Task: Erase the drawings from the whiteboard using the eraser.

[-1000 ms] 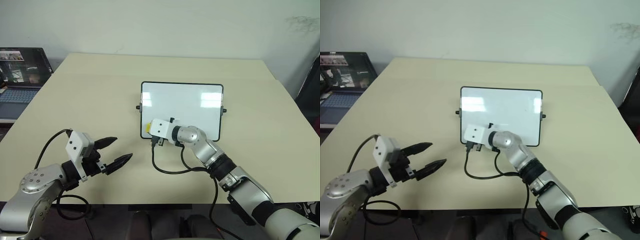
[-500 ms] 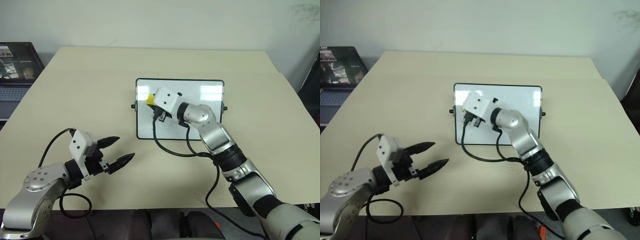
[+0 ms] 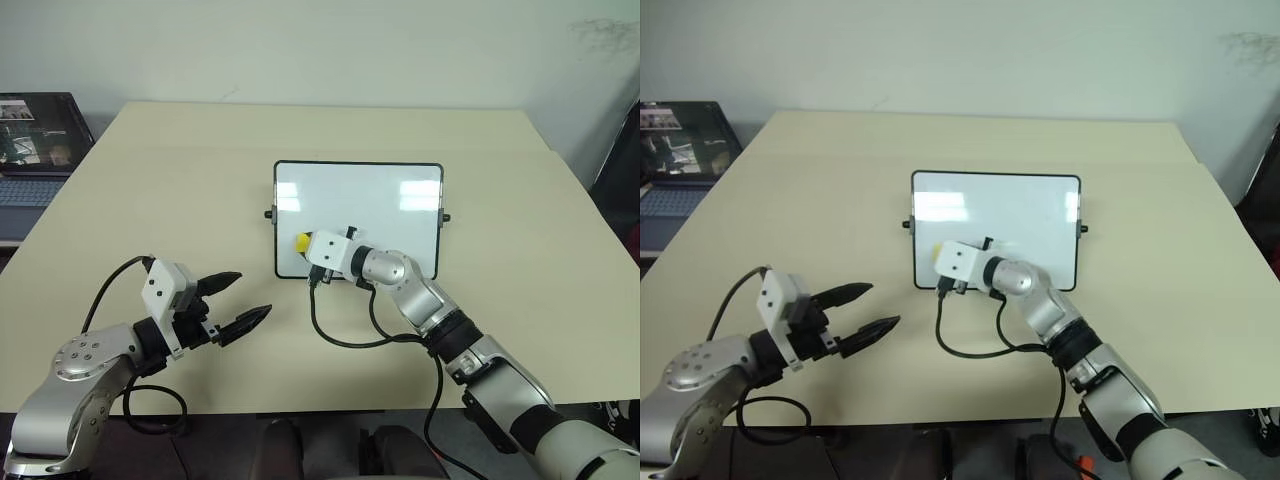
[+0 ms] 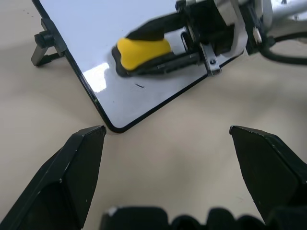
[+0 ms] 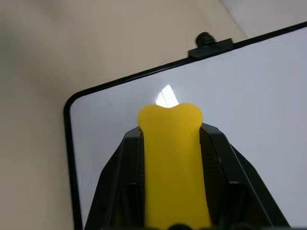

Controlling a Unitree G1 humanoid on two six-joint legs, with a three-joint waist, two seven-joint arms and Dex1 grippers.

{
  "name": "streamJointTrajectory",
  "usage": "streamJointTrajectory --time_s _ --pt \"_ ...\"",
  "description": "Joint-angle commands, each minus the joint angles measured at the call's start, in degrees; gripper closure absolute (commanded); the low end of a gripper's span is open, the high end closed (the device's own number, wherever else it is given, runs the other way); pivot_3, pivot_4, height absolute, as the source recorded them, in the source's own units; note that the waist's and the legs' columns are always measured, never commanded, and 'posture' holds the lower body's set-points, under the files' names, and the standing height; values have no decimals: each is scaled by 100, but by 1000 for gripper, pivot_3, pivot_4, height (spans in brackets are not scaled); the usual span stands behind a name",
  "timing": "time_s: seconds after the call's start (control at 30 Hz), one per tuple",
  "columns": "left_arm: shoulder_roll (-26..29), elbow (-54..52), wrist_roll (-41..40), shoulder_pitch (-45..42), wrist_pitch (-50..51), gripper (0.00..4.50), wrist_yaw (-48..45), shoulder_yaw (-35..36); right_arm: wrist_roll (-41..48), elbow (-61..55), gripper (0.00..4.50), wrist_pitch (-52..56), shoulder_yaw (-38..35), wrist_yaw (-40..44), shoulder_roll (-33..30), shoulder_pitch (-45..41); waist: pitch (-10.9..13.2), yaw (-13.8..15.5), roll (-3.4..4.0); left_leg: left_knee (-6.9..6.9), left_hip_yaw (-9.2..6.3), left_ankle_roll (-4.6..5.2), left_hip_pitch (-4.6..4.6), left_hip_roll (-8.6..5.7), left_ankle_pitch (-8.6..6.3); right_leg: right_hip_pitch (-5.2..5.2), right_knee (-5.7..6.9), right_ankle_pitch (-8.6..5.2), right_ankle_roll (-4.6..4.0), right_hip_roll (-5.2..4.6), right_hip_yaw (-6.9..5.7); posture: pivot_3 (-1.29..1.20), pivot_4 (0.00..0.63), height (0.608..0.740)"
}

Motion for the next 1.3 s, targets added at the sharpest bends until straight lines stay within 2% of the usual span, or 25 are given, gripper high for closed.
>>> streamJointTrajectory --time_s 0.03,0.3,0.5,0.7,0.87,1.03,1.3 --pt "-7 -107 11 -74 -106 0 -27 14 -217 326 3318 236 146 192 -179 203 0 1 0 0 -2 2 1 0 2 1 0 0 1 0 0 0 150 740" --pt "-44 -107 29 -109 -112 0 -14 -29 -197 -396 3318 356 148 456 -261 242 -2 11 -4 -1 -4 2 3 2 1 6 -2 2 -2 -2 -1 0 150 740" --pt "-65 -195 -4 -128 -88 0 17 -30 522 -2066 3318 1531 -812 551 -154 128 6 53 3 -1 -4 0 -67 2 2 -23 1 10 -12 -3 -5 0 150 740" --pt "-30 -395 -44 -374 -71 0 -3 -133 806 -2900 3319 2436 -1789 211 -485 226 7 81 4 -3 0 -9 -111 -4 -4 -60 -19 9 -12 -1 -9 0 150 740" --pt "-32 -465 -80 -596 -26 0 -11 -247 831 -2789 3319 2520 -2226 -199 -759 189 8 67 5 -3 19 -8 -114 -9 -4 -60 -29 9 -12 -1 -4 0 150 740" --pt "14 -460 -78 -996 -8 0 -154 -530 778 -1747 3319 2072 -2496 -550 -1246 173 8 58 7 -3 27 -8 -114 -12 -4 -61 -27 9 -12 9 -4 0 150 740" --pt "102 -526 -103 -1318 34 0 -274 -651 973 -1075 3323 1730 -2460 -782 -1187 662 -5 67 -13 6 29 -8 -98 -14 -3 -42 -8 10 -11 8 -8 0 150 740"
